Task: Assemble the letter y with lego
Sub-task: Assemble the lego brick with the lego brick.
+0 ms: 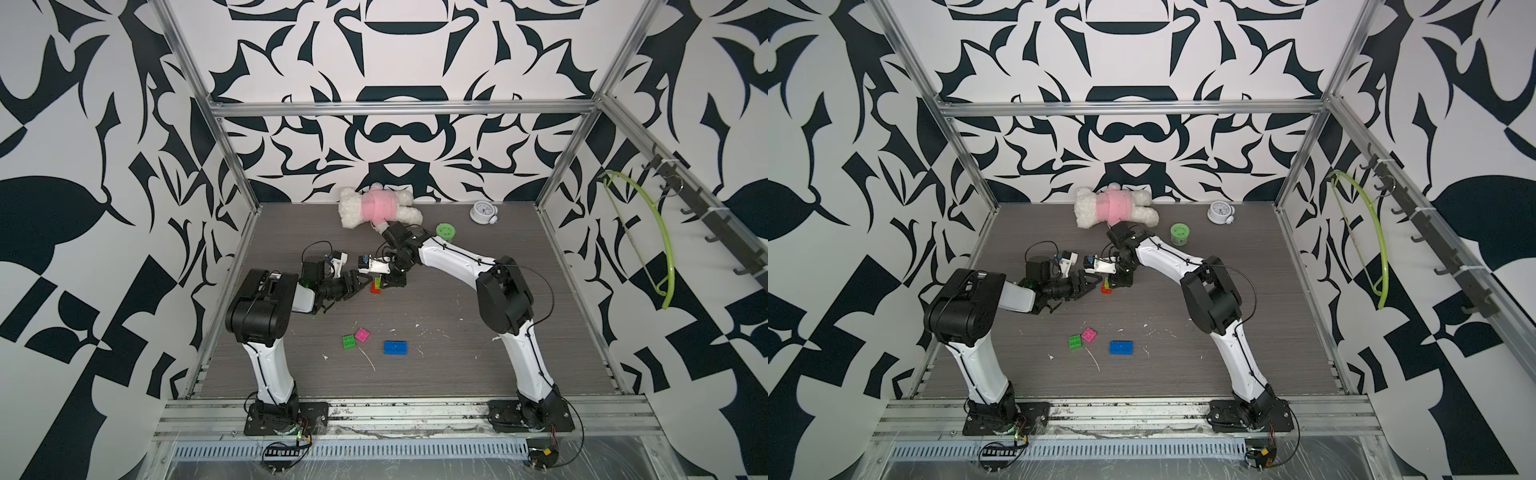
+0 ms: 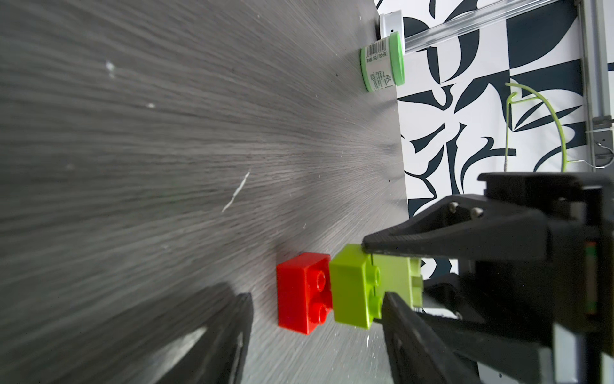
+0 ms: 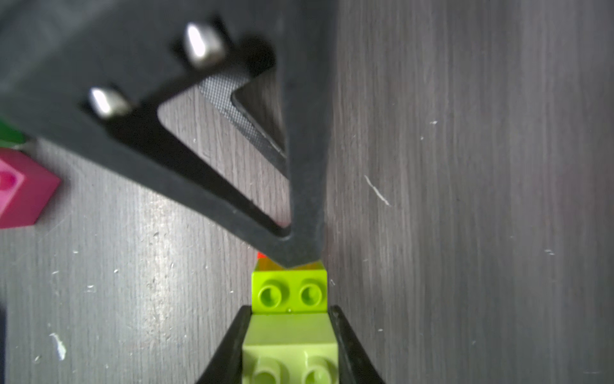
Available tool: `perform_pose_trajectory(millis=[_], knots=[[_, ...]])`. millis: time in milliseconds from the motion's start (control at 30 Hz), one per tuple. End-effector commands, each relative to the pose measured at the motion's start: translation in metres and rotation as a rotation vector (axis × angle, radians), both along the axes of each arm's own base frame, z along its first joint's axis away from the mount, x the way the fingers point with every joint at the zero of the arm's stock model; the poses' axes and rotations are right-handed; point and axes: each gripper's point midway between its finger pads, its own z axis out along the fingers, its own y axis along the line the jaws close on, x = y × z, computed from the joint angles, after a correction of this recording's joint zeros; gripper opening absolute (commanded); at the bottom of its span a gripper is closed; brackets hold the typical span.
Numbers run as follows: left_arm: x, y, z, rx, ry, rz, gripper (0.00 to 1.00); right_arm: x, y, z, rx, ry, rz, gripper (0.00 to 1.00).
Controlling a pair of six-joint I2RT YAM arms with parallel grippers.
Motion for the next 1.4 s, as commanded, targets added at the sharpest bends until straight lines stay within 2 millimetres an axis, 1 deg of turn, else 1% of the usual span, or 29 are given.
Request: perform_pose_trajectory(millis=[0,233,400,567,767,967,1367], knots=[[-0.022,0.006,-0.047,0.076,0.178,0.022,0.67,-0.002,0.009,0.012,0.017,-0.013,0.032,0.29],[-0.024,0.002,-0.047,0.066,0.192,0.013,0.68,-0.005,0.008,0.008,0.003,-0.004,0.028,0.29],[-0.026,0.002,-0.049,0.069,0.198,0.016,0.67,-0.005,0.007,0.004,-0.008,0.002,0.017,0.30],[-0.028,0.001,-0.051,0.079,0.202,0.017,0.66,-0.007,0.002,-0.001,-0.032,0.014,-0.003,0.29],[-0.030,-0.001,-0.053,0.085,0.205,0.013,0.65,-0.006,-0.002,-0.003,-0.042,0.016,-0.024,0.29],[-0.030,-0.001,-0.055,0.097,0.207,0.011,0.65,-0.004,-0.002,-0.001,-0.040,0.009,-0.042,0.28],[-0.031,0.000,-0.057,0.108,0.212,0.010,0.65,-0.013,-0.010,-0.007,-0.070,0.034,-0.057,0.27]])
